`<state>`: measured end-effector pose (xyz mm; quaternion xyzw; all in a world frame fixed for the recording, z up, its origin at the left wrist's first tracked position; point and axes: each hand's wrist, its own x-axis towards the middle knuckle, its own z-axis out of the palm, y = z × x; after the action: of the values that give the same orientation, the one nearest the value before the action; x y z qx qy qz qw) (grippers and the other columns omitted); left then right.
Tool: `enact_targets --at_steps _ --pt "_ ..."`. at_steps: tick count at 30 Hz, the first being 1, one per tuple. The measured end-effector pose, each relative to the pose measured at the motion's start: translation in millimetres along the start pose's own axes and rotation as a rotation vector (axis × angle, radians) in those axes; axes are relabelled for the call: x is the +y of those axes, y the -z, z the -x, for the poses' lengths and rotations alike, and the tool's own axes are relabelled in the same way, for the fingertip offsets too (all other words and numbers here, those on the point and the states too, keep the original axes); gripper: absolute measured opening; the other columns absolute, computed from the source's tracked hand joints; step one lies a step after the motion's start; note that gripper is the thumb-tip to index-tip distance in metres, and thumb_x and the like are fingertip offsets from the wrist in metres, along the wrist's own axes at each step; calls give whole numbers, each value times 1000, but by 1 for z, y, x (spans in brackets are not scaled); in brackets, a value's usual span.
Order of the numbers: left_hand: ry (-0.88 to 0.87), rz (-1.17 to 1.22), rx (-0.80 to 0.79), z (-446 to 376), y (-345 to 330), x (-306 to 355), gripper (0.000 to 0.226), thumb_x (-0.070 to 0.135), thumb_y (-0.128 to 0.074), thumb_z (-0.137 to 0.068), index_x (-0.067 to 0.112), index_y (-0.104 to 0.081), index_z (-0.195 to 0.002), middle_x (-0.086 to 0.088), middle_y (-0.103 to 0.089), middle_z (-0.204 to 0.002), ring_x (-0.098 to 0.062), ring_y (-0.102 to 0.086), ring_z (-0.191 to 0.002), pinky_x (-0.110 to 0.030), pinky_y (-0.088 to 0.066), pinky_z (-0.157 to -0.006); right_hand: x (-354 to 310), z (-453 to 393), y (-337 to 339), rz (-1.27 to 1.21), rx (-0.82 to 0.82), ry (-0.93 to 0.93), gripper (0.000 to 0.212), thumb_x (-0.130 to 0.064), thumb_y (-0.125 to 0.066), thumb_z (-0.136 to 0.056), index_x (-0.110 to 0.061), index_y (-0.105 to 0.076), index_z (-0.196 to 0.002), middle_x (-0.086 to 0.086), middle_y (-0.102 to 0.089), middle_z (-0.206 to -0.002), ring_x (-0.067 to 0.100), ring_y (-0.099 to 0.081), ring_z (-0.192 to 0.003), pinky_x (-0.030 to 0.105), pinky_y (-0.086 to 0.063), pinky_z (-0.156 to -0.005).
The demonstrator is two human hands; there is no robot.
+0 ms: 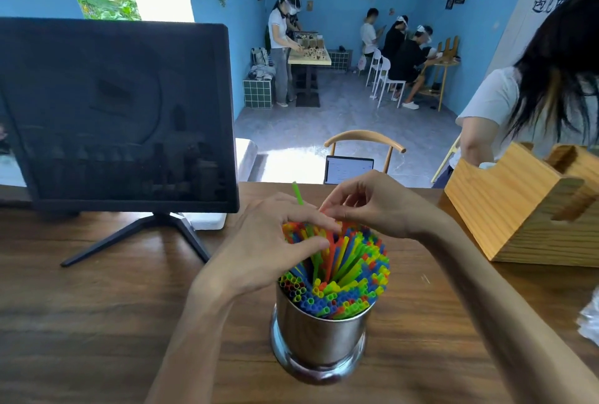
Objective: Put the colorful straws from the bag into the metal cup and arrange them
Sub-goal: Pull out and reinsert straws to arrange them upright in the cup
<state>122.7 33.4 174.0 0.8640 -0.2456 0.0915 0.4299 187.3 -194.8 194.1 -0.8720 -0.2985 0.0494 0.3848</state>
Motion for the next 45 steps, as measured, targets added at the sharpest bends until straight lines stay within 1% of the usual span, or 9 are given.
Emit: enact_targets --at_steps 5,13,19,24,28,32,36,40,45 --pt "-40 145 67 1 -1 4 71 25 -78 -89 53 -43 -144 20 -73 -116 -6 -71 -107 -38 -57 -95 -4 -1 -2 102 18 51 9 -35 -74 -93 -26 -77 -91 -14 -71 -75 4 -63 -69 19 -48 -61" --pt "-39 -71 91 -2 -6 -1 27 54 -64 -89 49 -72 -114 31 -63 -121 1 -58 -120 -38 -52 -99 -4 0 -6 90 30 85 16 -36 -70 -96 -22 -76 -94 -5 -74 -81 15 -68 -75 41 -57 -69" --pt "-24 45 167 -3 -1 -5 27 53 -70 -88 43 -75 -112 20 -67 -115 -8 -63 -115 -39 -54 -93 -4 0 4 91 55 82 5 -27 -73 -94 -22 -75 -95 -12 -73 -83 9 -67 -77 27 -54 -68" --pt "51 151 187 -6 -10 -2 36 64 -56 -92 47 -70 -120 27 -68 -114 1 -61 -113 -25 -51 -93 -34 2 33 49 194 156 5 -26 -75 -91 -23 -71 -88 -8 -72 -86 7 -60 -77 22 -47 -70" --pt "92 195 71 -12 -20 4 29 59 -44 -98 55 -65 -118 27 -67 -122 7 -58 -119 -28 -48 -101 -63 2 49 0 290 235 15 -26 -74 -89 -12 -72 -94 2 -74 -89 17 -65 -78 34 -53 -74" --pt "99 252 50 -18 -19 8 36 55 -55 -96 39 -70 -124 22 -69 -122 2 -61 -118 -27 -49 -101 -81 -1 45 14 345 309 10 -14 -73 -94 -6 -71 -99 9 -73 -91 31 -68 -87 49 -56 -83" --pt "84 328 69 -26 -12 18 14 30 -60 -103 30 -73 -110 21 -74 -108 4 -66 -106 -6 -45 -84 -98 -2 54 69 477 418 6 -16 -70 -97 -15 -67 -102 -2 -69 -91 23 -68 -81 41 -58 -76" --pt "34 451 58 -30 -6 30 16 26 -55 -103 22 -71 -104 6 -76 -85 -6 -70 -87 -15 -50 -82 -109 1 75 22 666 548 6 -14 -64 -100 -19 -61 -103 -6 -65 -89 7 -61 -74 25 -52 -69" --pt "64 688 379 -20 26 26 18 42 -78 -76 24 -81 -79 5 -69 -64 -2 -57 -53 -13 -46 -48 -84 14 75 -206 721 525 7 -11 -61 -101 -18 -60 -101 -11 -66 -85 8 -62 -74 27 -52 -69"
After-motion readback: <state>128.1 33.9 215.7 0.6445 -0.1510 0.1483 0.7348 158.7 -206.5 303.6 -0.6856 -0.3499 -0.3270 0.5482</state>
